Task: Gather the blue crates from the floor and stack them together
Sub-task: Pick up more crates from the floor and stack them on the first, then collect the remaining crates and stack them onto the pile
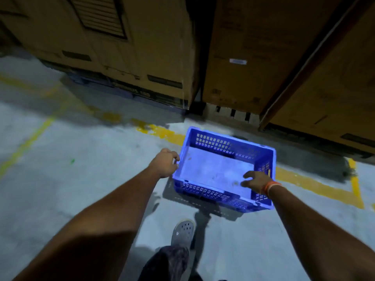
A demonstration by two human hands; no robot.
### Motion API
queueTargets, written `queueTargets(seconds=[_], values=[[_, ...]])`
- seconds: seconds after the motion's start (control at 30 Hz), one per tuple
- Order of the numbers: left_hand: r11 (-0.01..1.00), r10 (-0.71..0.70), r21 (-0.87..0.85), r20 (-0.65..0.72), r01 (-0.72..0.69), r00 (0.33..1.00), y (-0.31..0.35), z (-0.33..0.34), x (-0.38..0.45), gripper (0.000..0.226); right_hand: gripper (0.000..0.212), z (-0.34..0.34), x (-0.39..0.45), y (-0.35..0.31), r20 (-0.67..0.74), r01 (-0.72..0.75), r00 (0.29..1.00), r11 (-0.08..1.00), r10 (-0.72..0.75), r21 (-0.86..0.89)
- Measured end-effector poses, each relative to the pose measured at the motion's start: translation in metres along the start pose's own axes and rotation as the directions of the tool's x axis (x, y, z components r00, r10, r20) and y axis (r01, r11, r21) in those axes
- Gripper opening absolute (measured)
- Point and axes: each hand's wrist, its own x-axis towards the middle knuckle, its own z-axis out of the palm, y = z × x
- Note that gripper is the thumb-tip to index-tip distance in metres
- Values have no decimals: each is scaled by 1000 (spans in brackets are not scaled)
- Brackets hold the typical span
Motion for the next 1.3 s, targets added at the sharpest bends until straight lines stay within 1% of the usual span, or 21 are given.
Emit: queueTargets(seconds=[0.13,0.23,0.3,0.37,0.47,0.53,0.63,0.73,0.8,0.87,0.93,0.97,1.0,1.03,1.07,1.1,1.13,1.17,1.2,1.23,1.3], values=[[983,-139,-132,-57,131,989,-25,-46,-111,25,37,12,-75,-69,31,99,994,994,-101,55],[955,-230,-201,-47,216,972,-57,-62,-186,23,30,26,-119,-116,74,147,985,984,-155,105],[930,-278,-264,-51,255,959,-81,-67,-225,22,28,37,-137,-148,72,182,979,977,-190,110],[895,-332,-337,-66,292,941,-108,-72,-259,21,23,50,-150,-186,69,238,968,969,-242,68],[838,-425,-412,-85,357,901,-156,-82,-305,21,15,78,-168,-250,111,324,940,946,-321,-3],[799,-481,-467,-120,378,868,-191,-92,-333,21,15,99,-176,-300,132,380,918,924,-373,-32],[731,-562,-556,-161,396,811,-241,-107,-379,18,19,135,-182,-374,212,457,875,887,-435,-64],[629,-674,-645,-175,434,718,-293,-118,-426,12,10,171,-193,-440,282,521,828,851,-485,-67],[537,-765,-703,-175,465,619,-325,-122,-452,13,8,190,-201,-482,308,545,802,838,-511,-28],[447,-842,-765,-185,464,506,-351,-126,-470,13,10,205,-208,-522,363,566,769,825,-526,-2],[358,-892,-821,-161,444,422,-373,-132,-480,16,11,218,-209,-563,414,588,732,808,-541,15],[329,-903,-841,-148,429,403,-384,-138,-483,19,11,224,-206,-584,431,605,713,796,-553,20],[294,-916,-862,-130,414,380,-396,-144,-485,18,10,230,-203,-607,449,618,697,786,-560,20],[274,-924,-877,-127,394,361,-408,-149,-485,8,10,237,-199,-629,472,631,678,776,-563,19],[257,-931,-888,-121,382,344,-422,-154,-485,10,10,246,-195,-652,493,643,662,765,-565,15],[246,-937,-896,-122,371,326,-435,-160,-483,18,10,255,-190,-676,511,660,642,751,-572,13],[229,-947,-902,-118,366,300,-448,-167,-483,18,10,266,-185,-699,527,678,621,735,-580,10],[203,-957,-916,-110,345,269,-459,-174,-482,10,11,277,-180,-723,545,698,598,716,-588,7],[186,-966,-934,-118,305,229,-466,-186,-481,7,11,287,-178,-746,571,720,570,694,-591,-1],[168,-975,-948,-120,270,188,-472,-195,-481,15,11,297,-178,-768,601,739,544,674,-586,-11],[134,-985,-971,-108,199,136,-482,-210,-484,15,13,318,-183,-807,647,770,486,638,-588,1]])
